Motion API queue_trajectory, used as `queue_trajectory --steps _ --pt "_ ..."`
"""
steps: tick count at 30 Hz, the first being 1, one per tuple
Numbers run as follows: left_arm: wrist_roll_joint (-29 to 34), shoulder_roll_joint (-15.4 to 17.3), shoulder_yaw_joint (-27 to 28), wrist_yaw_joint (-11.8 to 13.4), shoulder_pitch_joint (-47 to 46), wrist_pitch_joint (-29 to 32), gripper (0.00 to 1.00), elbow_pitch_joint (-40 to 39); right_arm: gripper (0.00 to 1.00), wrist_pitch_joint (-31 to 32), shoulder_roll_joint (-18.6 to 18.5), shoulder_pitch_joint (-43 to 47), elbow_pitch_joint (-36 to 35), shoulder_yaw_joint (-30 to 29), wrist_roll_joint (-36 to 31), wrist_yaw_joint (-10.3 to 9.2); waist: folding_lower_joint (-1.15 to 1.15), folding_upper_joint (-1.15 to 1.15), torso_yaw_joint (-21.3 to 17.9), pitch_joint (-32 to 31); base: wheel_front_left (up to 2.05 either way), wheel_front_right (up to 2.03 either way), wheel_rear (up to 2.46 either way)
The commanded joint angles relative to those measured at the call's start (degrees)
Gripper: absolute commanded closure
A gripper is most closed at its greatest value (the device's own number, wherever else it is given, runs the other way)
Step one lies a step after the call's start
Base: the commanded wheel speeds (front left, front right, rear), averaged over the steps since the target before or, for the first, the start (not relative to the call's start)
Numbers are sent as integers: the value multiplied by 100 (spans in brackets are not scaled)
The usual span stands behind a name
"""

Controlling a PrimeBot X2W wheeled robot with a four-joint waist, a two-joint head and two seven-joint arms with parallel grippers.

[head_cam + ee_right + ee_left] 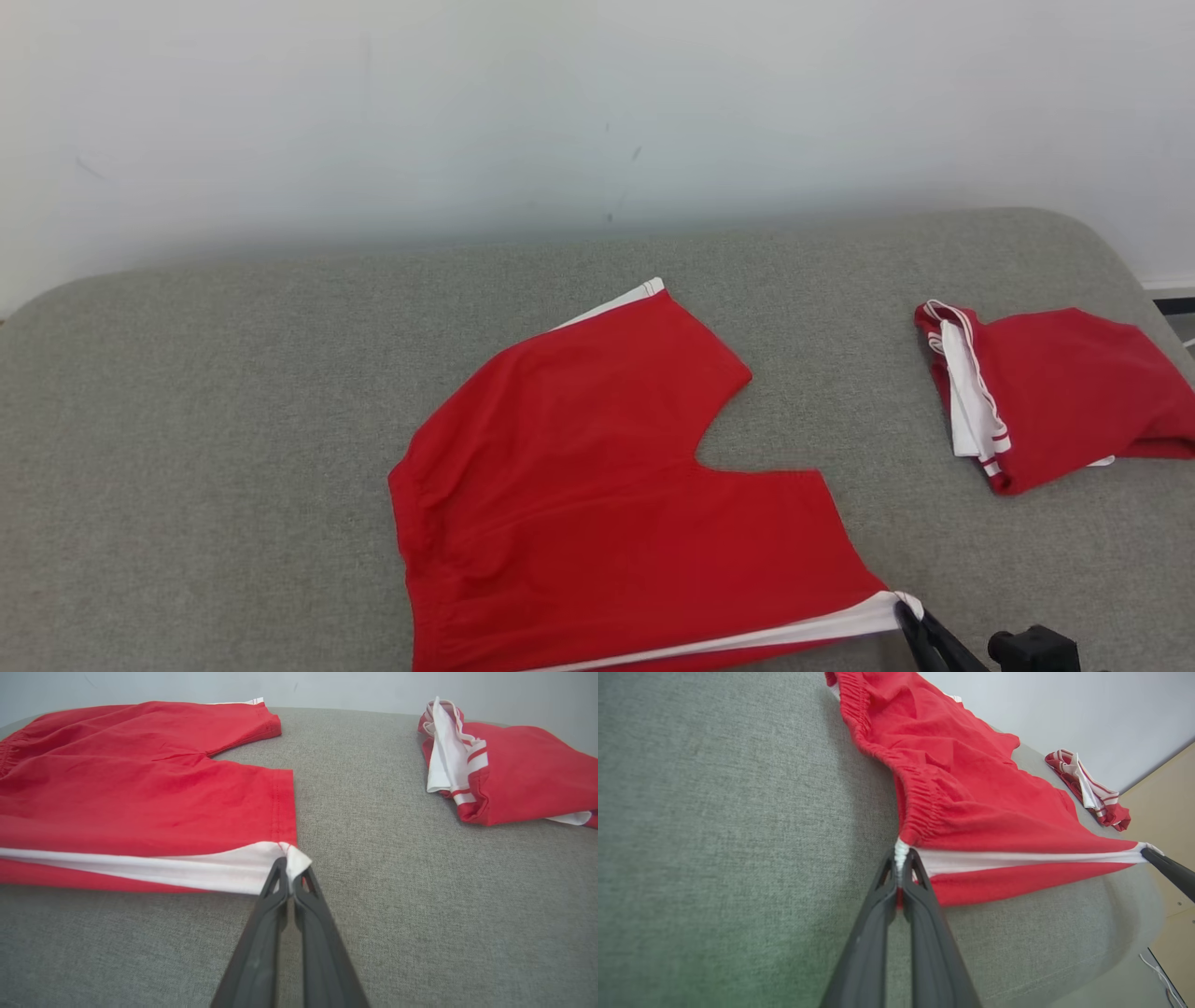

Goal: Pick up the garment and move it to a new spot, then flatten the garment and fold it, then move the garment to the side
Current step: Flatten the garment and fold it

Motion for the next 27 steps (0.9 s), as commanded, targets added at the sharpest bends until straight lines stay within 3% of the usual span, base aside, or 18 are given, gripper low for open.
queue_trajectory --steps 1,15,27 --pt "57 66 107 14 186 -4 100 18 100 2 -61 168 -3 -21 -10 -13 1 0 -2 -32 0 0 0" --pt "239 4 251 13 346 -4 100 -44 100 3 -2 565 -118 -87 -40 -13 1 0 11 -66 0 0 0" --pt "323 -128 318 11 193 -4 100 -758 100 3 141 105 -263 -429 -132 -13 1 0 241 5 0 0 0"
